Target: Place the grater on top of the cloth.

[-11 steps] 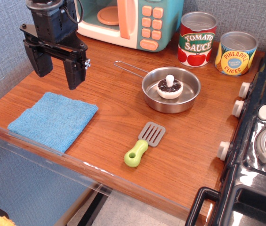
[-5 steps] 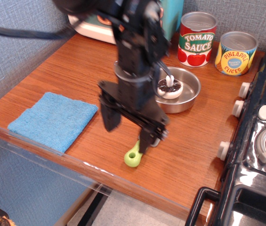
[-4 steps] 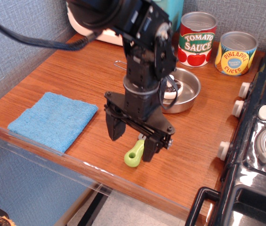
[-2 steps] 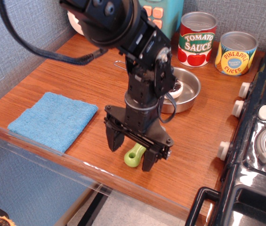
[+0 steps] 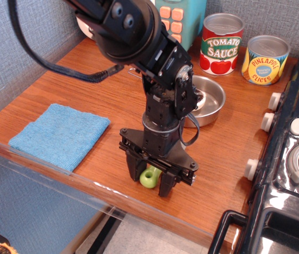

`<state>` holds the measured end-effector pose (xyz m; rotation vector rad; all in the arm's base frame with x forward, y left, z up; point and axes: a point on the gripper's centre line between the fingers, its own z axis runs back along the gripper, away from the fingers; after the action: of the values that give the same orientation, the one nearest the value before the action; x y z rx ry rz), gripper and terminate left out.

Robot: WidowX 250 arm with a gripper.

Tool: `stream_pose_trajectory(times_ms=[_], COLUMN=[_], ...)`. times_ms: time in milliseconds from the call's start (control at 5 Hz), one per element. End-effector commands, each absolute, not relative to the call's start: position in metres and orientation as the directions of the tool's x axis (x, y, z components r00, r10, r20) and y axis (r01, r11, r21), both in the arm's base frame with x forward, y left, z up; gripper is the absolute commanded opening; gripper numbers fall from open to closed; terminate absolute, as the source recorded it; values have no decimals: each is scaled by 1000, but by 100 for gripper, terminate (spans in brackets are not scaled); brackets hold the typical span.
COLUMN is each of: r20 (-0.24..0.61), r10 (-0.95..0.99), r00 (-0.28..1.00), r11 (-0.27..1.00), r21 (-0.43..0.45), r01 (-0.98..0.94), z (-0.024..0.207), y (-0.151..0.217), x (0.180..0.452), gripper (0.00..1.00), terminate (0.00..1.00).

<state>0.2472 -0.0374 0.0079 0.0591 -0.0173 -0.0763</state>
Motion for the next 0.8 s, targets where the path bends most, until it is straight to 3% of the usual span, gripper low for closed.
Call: stream_pose_trajectory(times_ms=[0, 200, 600], r20=[48, 109, 131], r10=[-120, -140, -176], r00=[992, 984, 976], r11=[993, 990, 984], r21=[13, -18, 2], r01=[120, 143, 177], z=[26, 57, 76], y=[-35, -21, 56], x=[256, 259, 246], gripper=[0, 0, 0], terminate=[0, 0, 0])
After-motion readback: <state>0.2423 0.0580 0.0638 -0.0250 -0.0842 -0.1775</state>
